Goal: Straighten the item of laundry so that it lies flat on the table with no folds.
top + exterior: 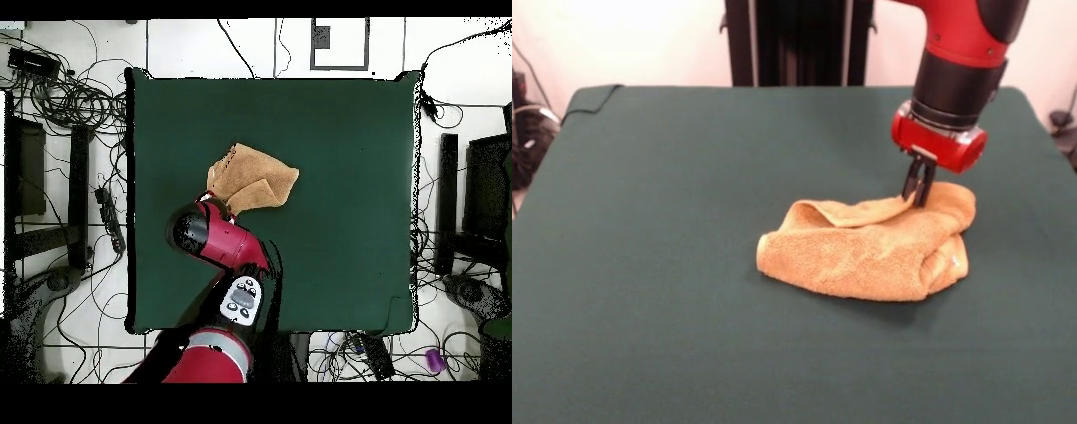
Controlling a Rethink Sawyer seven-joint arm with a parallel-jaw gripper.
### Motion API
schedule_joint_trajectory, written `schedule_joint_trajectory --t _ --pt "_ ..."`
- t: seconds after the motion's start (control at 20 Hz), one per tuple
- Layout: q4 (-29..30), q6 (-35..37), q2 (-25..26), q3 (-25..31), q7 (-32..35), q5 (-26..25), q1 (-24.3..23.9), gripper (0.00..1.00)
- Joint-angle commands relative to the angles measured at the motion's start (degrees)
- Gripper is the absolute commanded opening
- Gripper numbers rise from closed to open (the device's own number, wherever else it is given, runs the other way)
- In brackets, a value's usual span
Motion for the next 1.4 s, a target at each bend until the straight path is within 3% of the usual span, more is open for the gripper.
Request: schedule_joint_trajectory --t 0.05,0.15,0.35,0.45,0.6,1.05,1.4 --pt "-1.2 6.1 1.2 3.2 9.2 -0.5 0.8 0.00" --pt "0.9 8.3 -2.3 2.2 8.9 -1.2 1.1 0.00" --pt "5.6 20.9 -14.3 -2.0 6.0 -5.9 1.3 0.00" --pt "6.8 27.3 -19.4 -3.1 3.8 -8.7 0.3 0.00" --pt "8.8 31.3 -24.8 -2.9 -0.4 -12.4 -2.3 0.00" --pt "14.2 28.6 -31.5 2.9 -12.9 -22.1 -15.2 0.00" --pt "13.7 29.1 -33.9 7.1 -12.5 -28.0 -20.3 0.00"
